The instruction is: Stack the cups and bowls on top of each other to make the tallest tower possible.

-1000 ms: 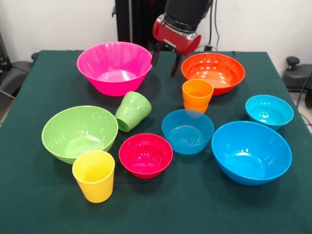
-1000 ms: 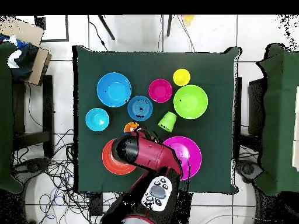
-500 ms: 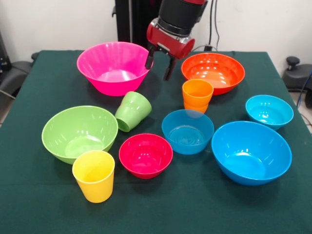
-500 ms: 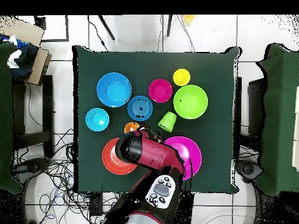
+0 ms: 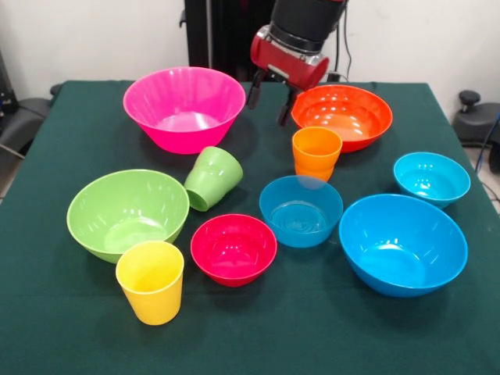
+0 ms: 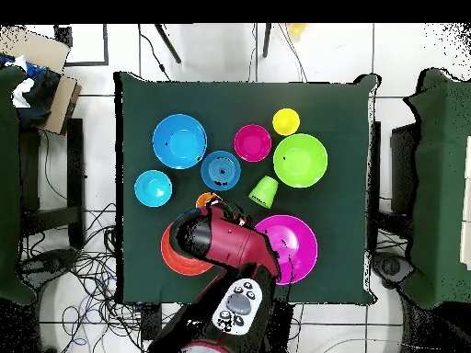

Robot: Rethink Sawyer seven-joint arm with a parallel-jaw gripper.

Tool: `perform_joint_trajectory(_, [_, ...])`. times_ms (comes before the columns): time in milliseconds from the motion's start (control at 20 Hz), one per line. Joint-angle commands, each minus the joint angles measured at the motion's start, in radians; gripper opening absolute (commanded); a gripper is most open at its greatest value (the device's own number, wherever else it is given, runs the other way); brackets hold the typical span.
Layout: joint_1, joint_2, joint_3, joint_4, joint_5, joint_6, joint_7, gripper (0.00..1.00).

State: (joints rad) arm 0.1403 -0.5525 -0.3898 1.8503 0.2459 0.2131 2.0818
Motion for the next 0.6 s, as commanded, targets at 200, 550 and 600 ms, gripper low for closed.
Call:
perform_joint_trajectory(200, [0.03,-0.306,-0.009,0.061,-0.038,0.44,0.081,1.0])
perform_joint_trajectory(550, [0.032,-0.5,-0.018,0.135,-0.091,0.62,-0.04,1.0])
perform_joint_trajectory(600, [0.032,-0.521,-0.021,0.144,-0.102,0.632,-0.061,1.0])
